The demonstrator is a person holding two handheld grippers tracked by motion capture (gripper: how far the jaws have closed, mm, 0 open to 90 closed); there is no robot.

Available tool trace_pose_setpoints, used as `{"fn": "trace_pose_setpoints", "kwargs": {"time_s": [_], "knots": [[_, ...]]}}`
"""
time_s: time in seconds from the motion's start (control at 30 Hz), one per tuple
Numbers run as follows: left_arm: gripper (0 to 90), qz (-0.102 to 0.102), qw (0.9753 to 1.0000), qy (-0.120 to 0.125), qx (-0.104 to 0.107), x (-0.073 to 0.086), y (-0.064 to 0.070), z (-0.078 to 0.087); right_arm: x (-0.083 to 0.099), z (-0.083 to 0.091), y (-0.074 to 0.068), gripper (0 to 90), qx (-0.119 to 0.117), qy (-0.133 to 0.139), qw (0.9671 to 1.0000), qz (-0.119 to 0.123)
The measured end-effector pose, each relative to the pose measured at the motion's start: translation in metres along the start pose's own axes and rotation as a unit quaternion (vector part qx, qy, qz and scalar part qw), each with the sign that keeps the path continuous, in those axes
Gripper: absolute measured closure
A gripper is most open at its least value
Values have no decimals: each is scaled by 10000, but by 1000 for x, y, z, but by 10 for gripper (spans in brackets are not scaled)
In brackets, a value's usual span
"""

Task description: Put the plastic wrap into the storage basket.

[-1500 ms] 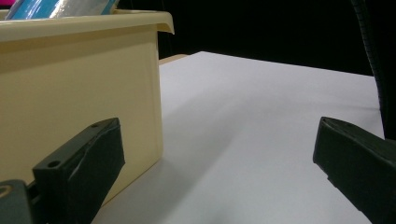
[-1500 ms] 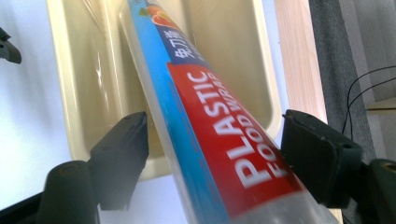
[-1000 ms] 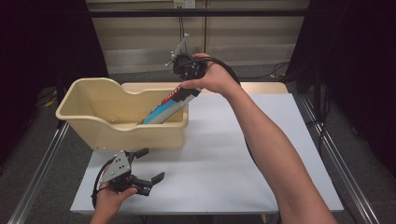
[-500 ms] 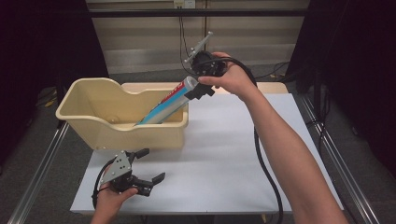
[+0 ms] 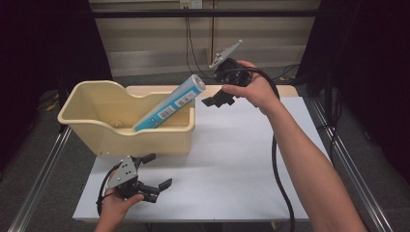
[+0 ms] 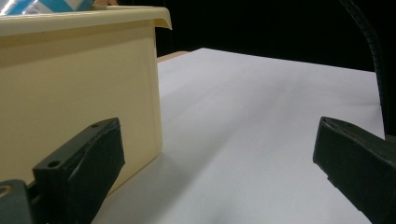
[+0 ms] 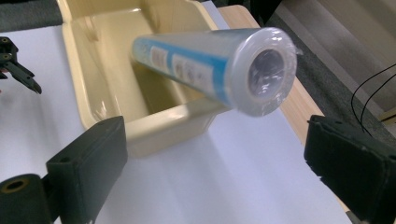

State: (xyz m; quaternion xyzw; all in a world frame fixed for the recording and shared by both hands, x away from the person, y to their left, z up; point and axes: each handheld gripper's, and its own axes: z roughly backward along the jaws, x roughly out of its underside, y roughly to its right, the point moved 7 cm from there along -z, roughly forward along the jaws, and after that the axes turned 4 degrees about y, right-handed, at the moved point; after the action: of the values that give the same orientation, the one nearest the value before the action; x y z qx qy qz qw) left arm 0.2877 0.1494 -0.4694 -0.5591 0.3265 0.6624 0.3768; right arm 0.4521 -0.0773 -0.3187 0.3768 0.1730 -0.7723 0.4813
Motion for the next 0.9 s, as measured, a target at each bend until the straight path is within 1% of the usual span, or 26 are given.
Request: {"fn": "trace_pose_setpoints", "kwargs": {"time_s": [0.07, 0.17, 0.23, 0.33, 0.43, 0.47, 0.57, 0.6, 0.73, 0.83, 0.9], "knots": [[18, 5, 10000, -12, 7, 0, 0, 0, 3, 2, 0, 58, 19, 58, 10000, -31], [18, 4, 10000, -18, 9, 0, 0, 0, 11, 7, 0, 58, 52, 100, 9999, -9], [18, -2, 10000, -26, 9, 1, 0, 0, 13, 8, -1, 58, 44, 119, 9999, -21], [18, 0, 10000, -35, 9, 1, 0, -1, 17, 12, -2, 58, 48, 243, 9997, -53], [18, 10, 10000, -36, 6, 1, 0, -1, 23, 16, -3, 58, 78, 296, 9995, -62], [18, 41, 10000, -18, 46, 1, 1, -1, 25, 17, -3, 58, 114, 320, 9994, -67], [18, 15, 10000, -53, 70, 1, 1, -2, 31, 22, -6, 58, 106, 410, 9991, -93], [18, 22, 10000, -53, 26, 1, 1, -2, 33, 24, -6, 58, 114, 437, 9989, -108], [18, 8, 10000, -65, -1, 1, 1, -2, 41, 30, -8, 58, 129, 514, 9985, -151], [18, 48, 10000, -36, -14, 1, 1, -3, 47, 34, -9, 58, 133, 542, 9983, -185], [18, 53, 10000, -28, -12, 1, 1, -3, 51, 36, -9, 58, 149, 608, 9978, -224]]}}
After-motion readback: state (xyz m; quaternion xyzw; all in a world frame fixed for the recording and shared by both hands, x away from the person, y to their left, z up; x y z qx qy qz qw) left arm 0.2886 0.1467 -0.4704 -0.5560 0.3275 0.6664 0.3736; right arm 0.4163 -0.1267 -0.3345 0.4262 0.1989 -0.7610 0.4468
